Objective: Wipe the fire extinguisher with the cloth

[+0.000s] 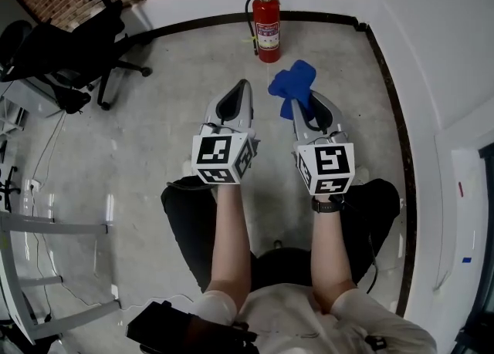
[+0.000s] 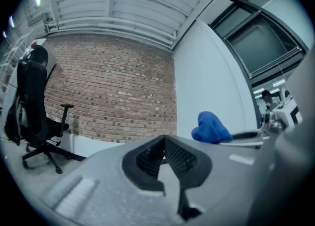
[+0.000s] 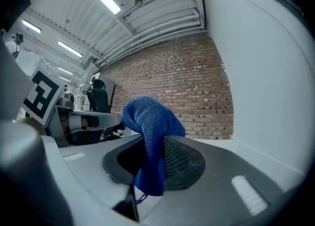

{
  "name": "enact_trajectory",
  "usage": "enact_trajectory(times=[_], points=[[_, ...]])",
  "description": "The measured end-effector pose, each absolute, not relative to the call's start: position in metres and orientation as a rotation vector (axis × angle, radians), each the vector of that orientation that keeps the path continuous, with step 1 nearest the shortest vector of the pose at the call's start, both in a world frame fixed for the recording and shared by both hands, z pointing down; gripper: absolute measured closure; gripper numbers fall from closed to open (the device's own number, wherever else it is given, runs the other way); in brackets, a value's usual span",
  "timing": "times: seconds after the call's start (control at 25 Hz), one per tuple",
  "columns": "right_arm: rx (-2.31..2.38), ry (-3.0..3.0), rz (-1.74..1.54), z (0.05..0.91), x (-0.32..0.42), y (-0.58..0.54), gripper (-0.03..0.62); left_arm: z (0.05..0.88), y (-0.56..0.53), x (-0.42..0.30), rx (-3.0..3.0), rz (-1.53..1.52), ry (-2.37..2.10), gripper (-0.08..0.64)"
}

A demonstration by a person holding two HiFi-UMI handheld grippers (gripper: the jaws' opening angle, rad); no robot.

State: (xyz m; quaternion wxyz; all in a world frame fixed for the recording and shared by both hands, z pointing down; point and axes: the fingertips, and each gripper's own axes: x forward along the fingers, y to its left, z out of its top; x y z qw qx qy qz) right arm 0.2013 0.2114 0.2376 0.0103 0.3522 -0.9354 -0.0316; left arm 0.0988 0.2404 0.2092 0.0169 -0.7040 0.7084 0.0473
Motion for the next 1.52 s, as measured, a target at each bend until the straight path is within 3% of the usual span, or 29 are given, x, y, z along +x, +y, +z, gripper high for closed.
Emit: enact_trajectory(times=[1.52], points=[[1.303, -2.828, 0.038, 0.255, 0.054, -0.083, 0.505, 0.232, -0.05, -0.074, -2.338, 0.123, 2.082, 0.558]])
